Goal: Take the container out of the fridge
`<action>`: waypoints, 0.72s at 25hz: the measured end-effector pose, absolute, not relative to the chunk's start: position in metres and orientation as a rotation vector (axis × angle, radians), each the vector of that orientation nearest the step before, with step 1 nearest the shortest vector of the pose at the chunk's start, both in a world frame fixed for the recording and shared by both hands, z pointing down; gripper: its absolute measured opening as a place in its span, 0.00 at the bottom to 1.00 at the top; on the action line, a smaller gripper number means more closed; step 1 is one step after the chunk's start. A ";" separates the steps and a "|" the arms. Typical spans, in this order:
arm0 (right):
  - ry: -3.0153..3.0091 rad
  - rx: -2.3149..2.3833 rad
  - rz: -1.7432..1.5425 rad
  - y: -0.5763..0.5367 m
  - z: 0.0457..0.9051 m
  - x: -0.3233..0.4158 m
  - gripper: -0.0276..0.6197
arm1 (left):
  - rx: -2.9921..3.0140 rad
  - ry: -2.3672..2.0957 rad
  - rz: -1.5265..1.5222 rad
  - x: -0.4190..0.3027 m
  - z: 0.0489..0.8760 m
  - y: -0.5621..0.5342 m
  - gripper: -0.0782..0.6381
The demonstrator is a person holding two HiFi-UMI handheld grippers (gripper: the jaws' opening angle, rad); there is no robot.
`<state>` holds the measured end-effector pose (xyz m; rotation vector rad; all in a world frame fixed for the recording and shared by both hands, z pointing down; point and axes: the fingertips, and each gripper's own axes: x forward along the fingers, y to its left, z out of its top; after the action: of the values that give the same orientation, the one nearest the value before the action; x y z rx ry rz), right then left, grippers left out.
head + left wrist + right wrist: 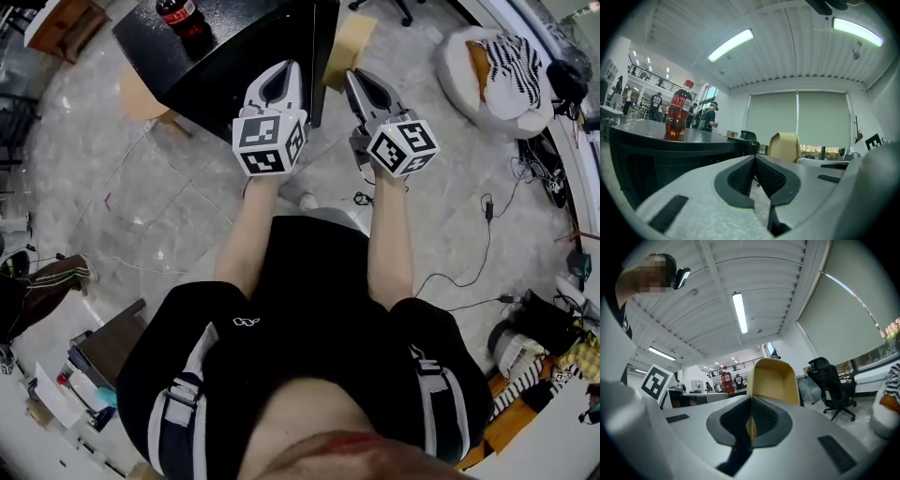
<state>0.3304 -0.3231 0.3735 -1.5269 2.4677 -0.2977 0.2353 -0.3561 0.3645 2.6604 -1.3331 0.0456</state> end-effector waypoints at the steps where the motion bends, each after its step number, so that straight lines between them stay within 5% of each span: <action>1: 2.464 -1.532 -0.295 -0.323 0.373 0.332 0.06 | 2.663 -1.333 0.049 0.237 0.364 -0.355 0.12; 18: 2.464 -1.519 -0.197 -0.330 0.355 0.336 0.06 | 2.833 -1.477 0.116 0.237 0.332 -0.349 0.12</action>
<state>0.3364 -0.3300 0.3554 -1.5194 2.4642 -0.1966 0.2371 -0.3492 0.3320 2.8334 -1.4773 0.1157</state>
